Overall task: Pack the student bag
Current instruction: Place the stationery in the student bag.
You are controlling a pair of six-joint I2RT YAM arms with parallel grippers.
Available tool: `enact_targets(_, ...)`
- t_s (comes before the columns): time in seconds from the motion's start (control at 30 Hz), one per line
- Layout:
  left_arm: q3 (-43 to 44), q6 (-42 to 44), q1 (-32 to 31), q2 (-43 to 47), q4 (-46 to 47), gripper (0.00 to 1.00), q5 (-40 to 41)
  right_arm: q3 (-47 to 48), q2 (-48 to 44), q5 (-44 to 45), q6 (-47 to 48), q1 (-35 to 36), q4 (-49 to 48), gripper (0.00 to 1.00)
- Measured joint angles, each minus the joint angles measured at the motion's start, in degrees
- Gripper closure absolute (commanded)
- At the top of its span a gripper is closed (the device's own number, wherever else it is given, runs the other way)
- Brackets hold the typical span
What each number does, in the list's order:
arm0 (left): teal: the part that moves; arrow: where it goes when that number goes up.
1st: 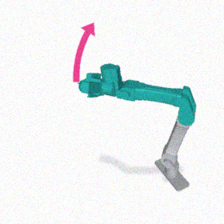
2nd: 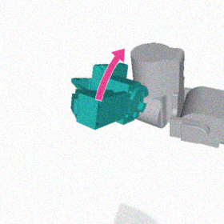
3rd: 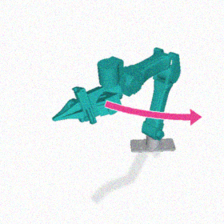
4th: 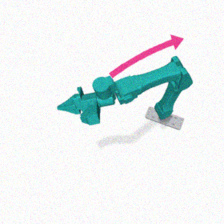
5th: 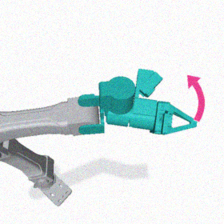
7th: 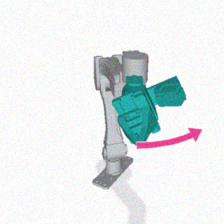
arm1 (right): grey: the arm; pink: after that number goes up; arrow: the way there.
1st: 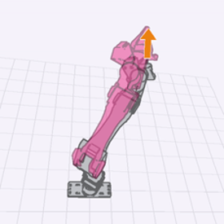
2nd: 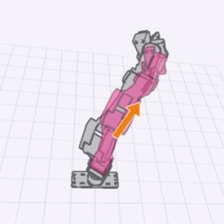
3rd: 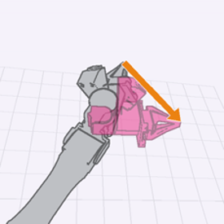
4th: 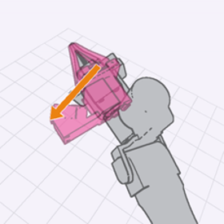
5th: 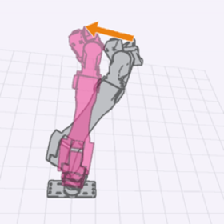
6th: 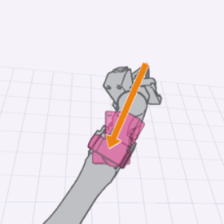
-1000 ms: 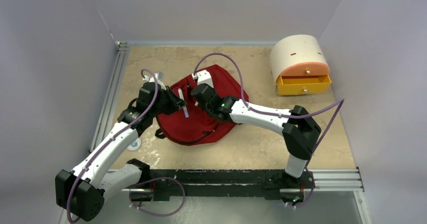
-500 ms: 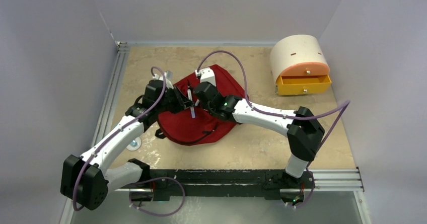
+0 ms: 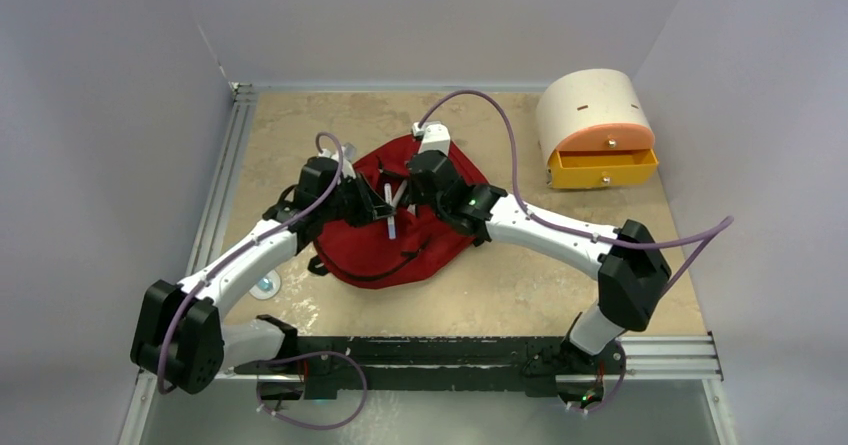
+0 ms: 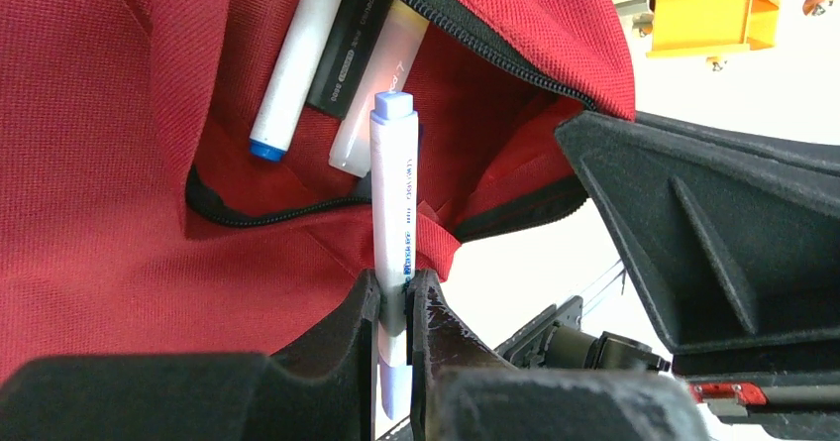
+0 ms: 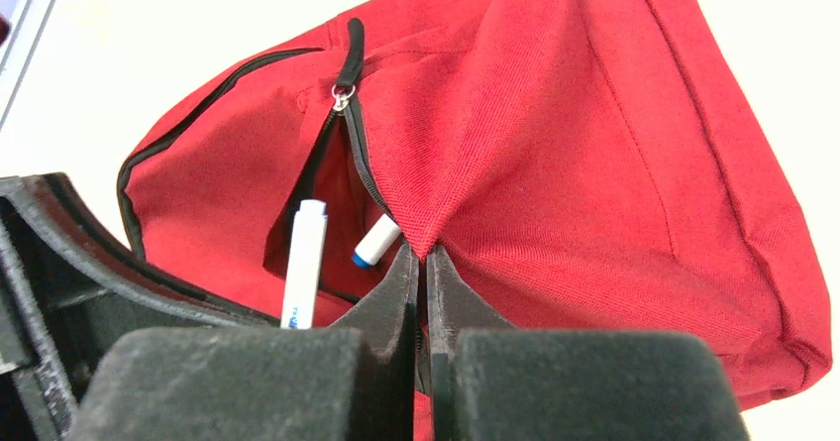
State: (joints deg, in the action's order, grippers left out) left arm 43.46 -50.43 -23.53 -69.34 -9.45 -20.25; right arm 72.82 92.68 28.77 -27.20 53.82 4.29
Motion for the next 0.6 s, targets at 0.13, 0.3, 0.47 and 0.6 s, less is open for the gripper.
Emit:
enact_targets(0.13,0.22,0.02,0.0,-1.97,0.92,1.0,-1.33,-1.55,-0.85,-0.98,-0.09,0.0,-1.55,1.0)
enact_targets(0.3,1.95,0.24,0.0,-5.51,1.27,1.0,-2.4,-2.05,-0.94,-1.55,-0.17,-0.07,-2.56,1.0)
enact_targets(0.47,4.61,0.68,0.0,-8.68,1.79,1.0,-2.99,-2.51,-0.96,-2.56,-0.24,-0.24,-3.69,1.0)
enact_targets(0.6,7.17,1.6,0.0,-11.78,2.38,1.0,-3.41,-2.93,-0.98,-3.06,-0.39,-0.24,-4.28,1.0)
